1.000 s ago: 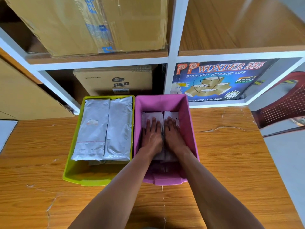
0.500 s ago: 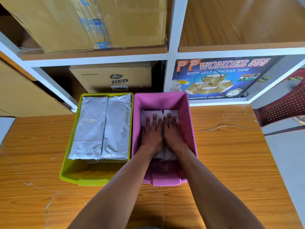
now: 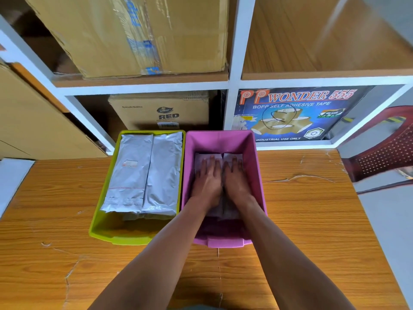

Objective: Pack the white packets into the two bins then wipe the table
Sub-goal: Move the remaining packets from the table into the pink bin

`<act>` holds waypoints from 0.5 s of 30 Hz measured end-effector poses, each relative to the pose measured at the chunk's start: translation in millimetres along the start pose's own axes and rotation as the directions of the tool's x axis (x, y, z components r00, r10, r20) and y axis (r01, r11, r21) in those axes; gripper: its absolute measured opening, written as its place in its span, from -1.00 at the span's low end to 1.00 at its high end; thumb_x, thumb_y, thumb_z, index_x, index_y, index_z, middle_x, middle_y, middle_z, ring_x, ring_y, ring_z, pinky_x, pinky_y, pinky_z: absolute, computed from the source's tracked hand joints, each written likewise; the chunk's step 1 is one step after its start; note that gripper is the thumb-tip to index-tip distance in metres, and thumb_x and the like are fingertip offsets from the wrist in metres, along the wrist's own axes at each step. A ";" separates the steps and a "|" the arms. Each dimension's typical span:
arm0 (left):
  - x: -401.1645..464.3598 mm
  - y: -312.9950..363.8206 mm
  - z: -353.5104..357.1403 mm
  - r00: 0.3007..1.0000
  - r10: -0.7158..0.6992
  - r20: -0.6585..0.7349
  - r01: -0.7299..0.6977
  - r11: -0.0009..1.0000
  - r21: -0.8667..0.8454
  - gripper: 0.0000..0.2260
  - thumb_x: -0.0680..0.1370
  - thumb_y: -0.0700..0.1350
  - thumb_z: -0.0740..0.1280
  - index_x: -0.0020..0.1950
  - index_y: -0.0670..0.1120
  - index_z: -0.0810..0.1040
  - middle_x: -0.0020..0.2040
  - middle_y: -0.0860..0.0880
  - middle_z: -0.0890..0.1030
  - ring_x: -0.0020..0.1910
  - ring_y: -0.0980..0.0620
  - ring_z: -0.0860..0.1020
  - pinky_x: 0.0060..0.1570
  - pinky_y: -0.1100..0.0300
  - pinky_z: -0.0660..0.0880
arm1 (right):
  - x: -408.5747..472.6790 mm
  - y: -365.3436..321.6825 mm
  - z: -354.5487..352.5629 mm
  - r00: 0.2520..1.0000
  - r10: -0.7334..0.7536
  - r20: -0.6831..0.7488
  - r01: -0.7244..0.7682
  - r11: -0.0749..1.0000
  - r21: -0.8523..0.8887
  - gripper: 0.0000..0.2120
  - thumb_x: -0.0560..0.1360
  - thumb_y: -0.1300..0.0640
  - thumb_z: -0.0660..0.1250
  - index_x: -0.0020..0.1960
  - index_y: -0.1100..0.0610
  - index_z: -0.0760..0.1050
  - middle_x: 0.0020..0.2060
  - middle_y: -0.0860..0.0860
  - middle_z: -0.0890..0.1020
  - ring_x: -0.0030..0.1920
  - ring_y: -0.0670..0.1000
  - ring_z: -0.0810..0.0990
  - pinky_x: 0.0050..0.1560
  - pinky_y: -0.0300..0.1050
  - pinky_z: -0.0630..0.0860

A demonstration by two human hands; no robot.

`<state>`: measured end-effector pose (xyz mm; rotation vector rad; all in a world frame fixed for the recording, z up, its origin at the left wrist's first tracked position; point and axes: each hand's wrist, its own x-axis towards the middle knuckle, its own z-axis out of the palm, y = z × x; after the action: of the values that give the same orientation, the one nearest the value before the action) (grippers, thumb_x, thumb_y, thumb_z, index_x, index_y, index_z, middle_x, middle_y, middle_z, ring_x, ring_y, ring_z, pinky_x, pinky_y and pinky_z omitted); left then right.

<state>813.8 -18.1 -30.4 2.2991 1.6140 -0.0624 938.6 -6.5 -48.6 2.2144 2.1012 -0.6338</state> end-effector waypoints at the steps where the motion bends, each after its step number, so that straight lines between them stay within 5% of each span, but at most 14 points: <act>1: -0.6 1.5 -5.6 1.000 -0.012 -0.006 0.012 0.999 -0.031 -0.21 0.61 -0.27 0.21 0.72 -0.19 -0.19 0.72 -0.22 -0.21 0.70 -0.25 -0.22 0.66 -0.20 -0.06 | -3.3 -1.4 -4.2 1.000 0.002 -0.026 -0.002 1.000 0.009 -0.46 0.74 0.23 0.01 0.69 0.22 0.01 0.68 0.28 -0.03 0.69 0.26 -0.03 0.67 0.11 -0.05; 4: -11.2 2.0 -19.2 0.995 -0.030 -0.092 0.024 0.997 -0.067 -0.19 0.56 -0.28 0.25 0.73 -0.18 -0.11 0.73 -0.20 -0.15 0.71 -0.22 -0.17 0.67 -0.15 0.02 | -21.5 -5.6 -14.7 0.993 0.015 -0.120 -0.005 0.996 0.085 -0.55 0.66 0.30 0.15 0.55 0.25 0.32 0.60 0.33 0.19 0.61 0.32 0.18 0.59 0.13 0.20; 7: -26.4 -2.9 -24.4 0.978 0.001 -0.208 -0.016 0.998 -0.068 -0.24 0.58 -0.24 0.29 0.72 -0.17 0.01 0.73 -0.20 0.00 0.70 -0.23 -0.04 0.65 -0.15 0.11 | -38.2 -10.4 -26.2 0.980 0.009 -0.197 0.018 0.991 0.135 -0.59 0.58 0.35 0.23 0.43 0.25 0.41 0.49 0.30 0.32 0.52 0.31 0.32 0.40 0.17 0.44; 12: -61.5 -2.8 -37.5 0.907 0.097 -0.411 -0.135 0.989 -0.065 -0.35 0.56 -0.24 0.37 0.64 -0.21 0.27 0.60 -0.23 0.33 0.62 -0.23 0.25 0.58 -0.14 0.30 | -58.3 -23.1 -40.4 0.949 0.011 -0.314 0.049 0.982 0.184 -0.60 0.55 0.35 0.25 0.38 0.25 0.45 0.39 0.27 0.41 0.37 0.34 0.44 0.18 0.18 0.50; 15: -81.1 -7.7 -48.1 0.872 0.025 -0.489 -0.108 0.984 -0.143 -0.43 0.55 -0.23 0.32 0.57 -0.21 0.36 0.51 -0.22 0.42 0.53 -0.21 0.35 0.51 -0.11 0.40 | -64.8 -31.2 -43.8 0.929 -0.023 -0.368 0.108 0.971 0.214 -0.61 0.54 0.37 0.25 0.36 0.27 0.48 0.32 0.28 0.50 0.28 0.37 0.51 0.15 0.22 0.52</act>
<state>770.5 -75.3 31.2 2.3533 1.6748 0.6975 919.9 -52.6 19.4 2.5691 2.3906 -0.5269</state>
